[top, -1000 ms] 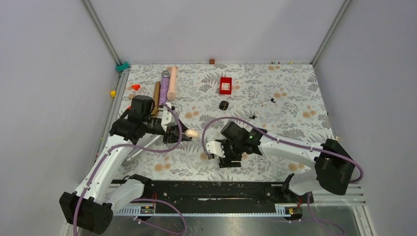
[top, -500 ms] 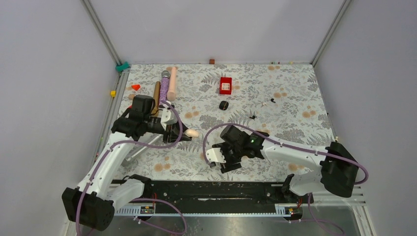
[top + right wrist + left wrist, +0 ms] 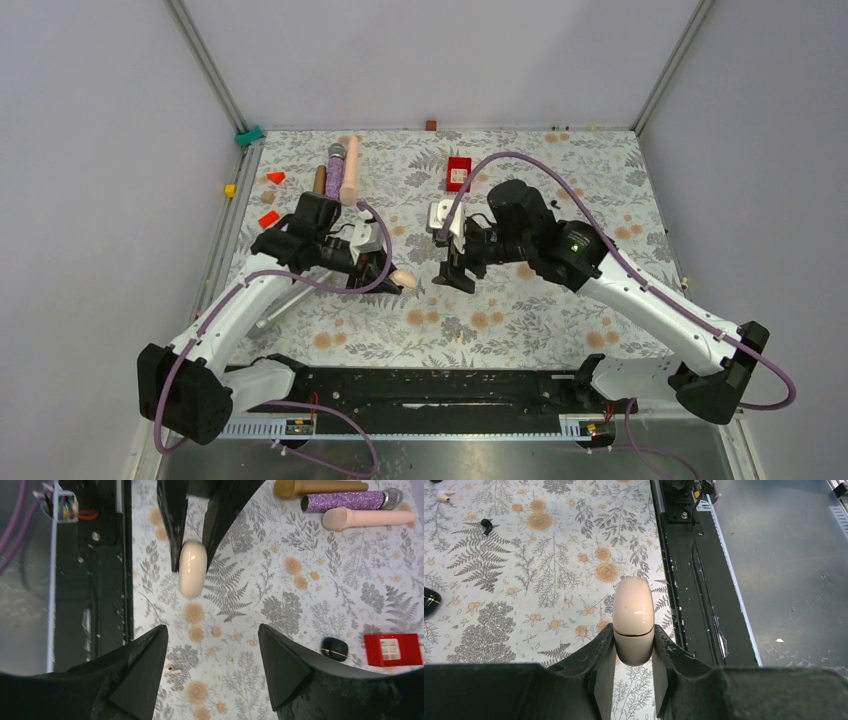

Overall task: Insert the wireless bluetooth earbuds into the charging case
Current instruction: Open the charging case.

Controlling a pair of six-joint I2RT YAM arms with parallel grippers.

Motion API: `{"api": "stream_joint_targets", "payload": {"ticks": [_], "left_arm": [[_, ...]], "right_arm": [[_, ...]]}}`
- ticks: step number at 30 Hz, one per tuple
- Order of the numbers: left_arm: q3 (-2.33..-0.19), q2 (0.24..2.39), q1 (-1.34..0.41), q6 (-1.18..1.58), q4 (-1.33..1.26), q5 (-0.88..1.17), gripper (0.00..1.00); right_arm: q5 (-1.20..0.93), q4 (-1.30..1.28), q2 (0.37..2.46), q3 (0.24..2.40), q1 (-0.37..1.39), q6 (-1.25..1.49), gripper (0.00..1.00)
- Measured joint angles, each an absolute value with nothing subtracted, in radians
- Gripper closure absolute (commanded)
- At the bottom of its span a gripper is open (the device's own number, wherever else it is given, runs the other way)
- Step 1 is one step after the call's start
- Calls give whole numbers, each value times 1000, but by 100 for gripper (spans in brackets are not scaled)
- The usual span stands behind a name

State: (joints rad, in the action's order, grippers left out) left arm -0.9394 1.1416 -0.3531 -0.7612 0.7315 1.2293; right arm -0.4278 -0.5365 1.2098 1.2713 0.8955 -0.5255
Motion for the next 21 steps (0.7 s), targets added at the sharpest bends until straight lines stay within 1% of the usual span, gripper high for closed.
{"api": "stream_joint_targets", "payload": {"ticks": [5, 11, 16, 21], "left_arm": [[-939, 1153, -396, -736, 701, 1205, 100], [-939, 1192, -426, -724, 687, 1192, 100], [-939, 1192, -445, -725, 686, 1192, 100], [-939, 1192, -446, -749, 708, 1196, 100]], "right_arm": [[-479, -511, 1266, 1308, 888, -366, 25], [-545, -464, 1345, 1265, 888, -231, 23], [-568, -424, 1369, 1245, 888, -172, 23], [-532, -376, 1373, 1221, 888, -156, 23]]}}
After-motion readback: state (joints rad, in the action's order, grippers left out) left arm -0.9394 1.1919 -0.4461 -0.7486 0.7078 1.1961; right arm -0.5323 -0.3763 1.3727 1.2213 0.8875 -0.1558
